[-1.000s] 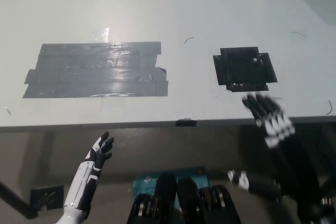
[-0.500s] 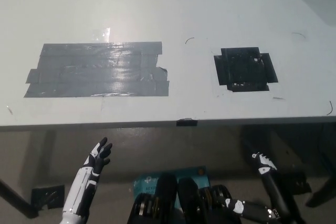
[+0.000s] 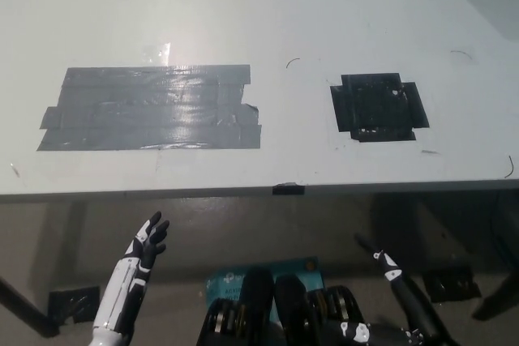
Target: A stack of plates is kept in the middle of the desk close to the robot and the robot grabs the stack with its right hand, picks it up and hands it to a person.
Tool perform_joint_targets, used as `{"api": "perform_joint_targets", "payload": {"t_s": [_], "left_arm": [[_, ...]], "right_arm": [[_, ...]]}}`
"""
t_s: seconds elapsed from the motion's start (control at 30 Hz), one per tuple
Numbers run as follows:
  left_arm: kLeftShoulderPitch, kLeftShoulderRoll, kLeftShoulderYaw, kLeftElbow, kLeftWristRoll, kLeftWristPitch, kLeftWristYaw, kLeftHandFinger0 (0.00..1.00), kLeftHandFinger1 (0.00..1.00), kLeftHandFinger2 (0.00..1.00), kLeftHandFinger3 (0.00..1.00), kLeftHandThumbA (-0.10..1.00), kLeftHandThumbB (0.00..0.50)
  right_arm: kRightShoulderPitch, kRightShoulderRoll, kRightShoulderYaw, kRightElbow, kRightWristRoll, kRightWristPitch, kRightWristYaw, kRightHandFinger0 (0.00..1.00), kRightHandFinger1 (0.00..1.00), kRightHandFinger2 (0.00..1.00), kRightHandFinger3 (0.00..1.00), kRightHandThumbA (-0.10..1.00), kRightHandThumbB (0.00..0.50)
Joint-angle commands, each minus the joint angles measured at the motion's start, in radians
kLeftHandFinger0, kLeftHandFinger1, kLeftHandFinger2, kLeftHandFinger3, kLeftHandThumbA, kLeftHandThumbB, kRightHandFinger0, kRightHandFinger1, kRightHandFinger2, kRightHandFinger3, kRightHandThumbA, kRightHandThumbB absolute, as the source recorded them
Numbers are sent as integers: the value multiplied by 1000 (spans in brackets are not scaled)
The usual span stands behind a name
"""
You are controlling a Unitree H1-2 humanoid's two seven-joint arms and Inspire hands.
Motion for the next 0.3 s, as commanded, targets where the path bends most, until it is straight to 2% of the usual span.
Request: {"api": "perform_joint_targets", "payload": {"t_s": [0.0, 0.27], "left_arm": [[11, 3, 4, -32, 15, -25, 16, 1000, 1000, 1000, 1000, 1000, 0], [14, -1, 2, -29, 25, -24, 17, 1000, 1000, 1000, 1000, 1000, 0]], "right_arm": [[-19, 6, -23, -23, 44, 10, 53, 1000, 1000, 1000, 1000, 1000, 329], [-18, 17, -42, -23, 66, 21, 82, 1000, 1000, 1000, 1000, 1000, 340]]}}
